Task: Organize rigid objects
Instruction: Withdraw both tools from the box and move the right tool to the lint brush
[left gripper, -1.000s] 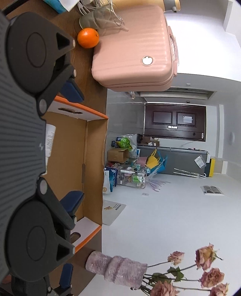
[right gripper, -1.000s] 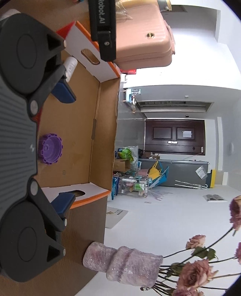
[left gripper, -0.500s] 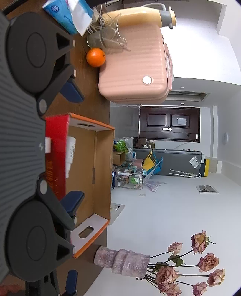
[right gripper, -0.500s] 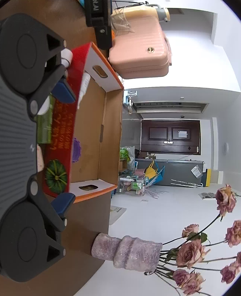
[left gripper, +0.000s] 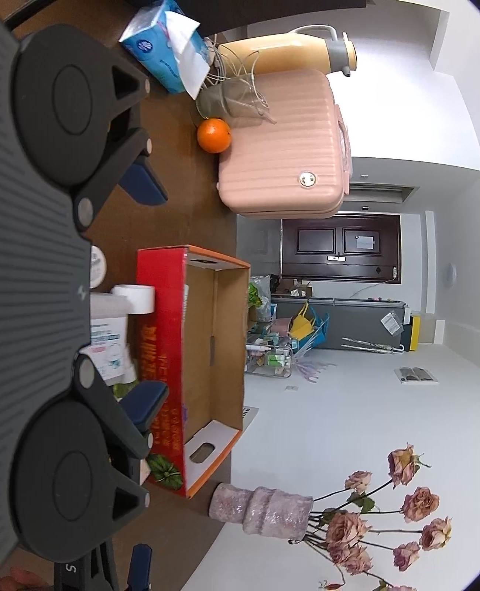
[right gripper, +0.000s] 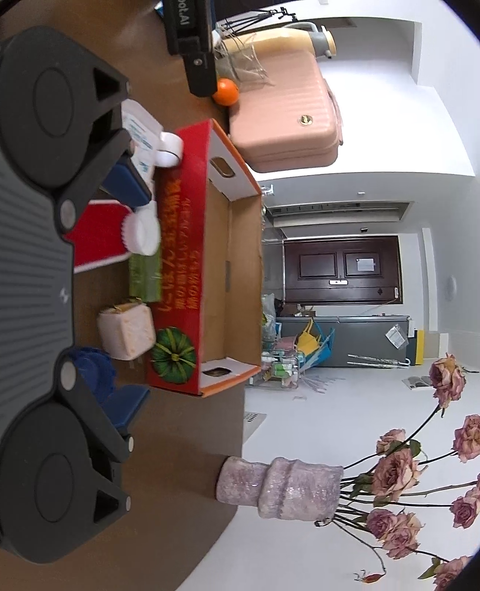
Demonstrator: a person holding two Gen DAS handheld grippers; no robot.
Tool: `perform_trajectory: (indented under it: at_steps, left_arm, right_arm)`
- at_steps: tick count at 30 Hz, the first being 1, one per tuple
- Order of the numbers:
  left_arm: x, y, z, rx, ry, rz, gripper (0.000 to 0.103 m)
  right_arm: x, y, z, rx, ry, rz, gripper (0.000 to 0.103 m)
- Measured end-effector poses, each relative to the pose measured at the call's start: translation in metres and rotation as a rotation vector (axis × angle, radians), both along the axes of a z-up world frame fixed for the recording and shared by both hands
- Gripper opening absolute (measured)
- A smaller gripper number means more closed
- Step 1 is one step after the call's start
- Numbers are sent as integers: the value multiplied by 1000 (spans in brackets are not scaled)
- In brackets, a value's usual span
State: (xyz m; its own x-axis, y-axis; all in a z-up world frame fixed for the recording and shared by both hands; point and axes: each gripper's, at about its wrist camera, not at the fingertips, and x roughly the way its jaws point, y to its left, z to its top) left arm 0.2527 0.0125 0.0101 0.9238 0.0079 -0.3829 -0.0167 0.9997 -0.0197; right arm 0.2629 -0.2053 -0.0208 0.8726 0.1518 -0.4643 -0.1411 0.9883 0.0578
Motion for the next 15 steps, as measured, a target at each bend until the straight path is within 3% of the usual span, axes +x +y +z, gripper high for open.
perform_trajectory:
  at_steps: [15]
  left_arm:
    - [-34,19,-19,-22,74,-2,103]
  right_arm:
    - [-35,4,-19,-13,52,49,103]
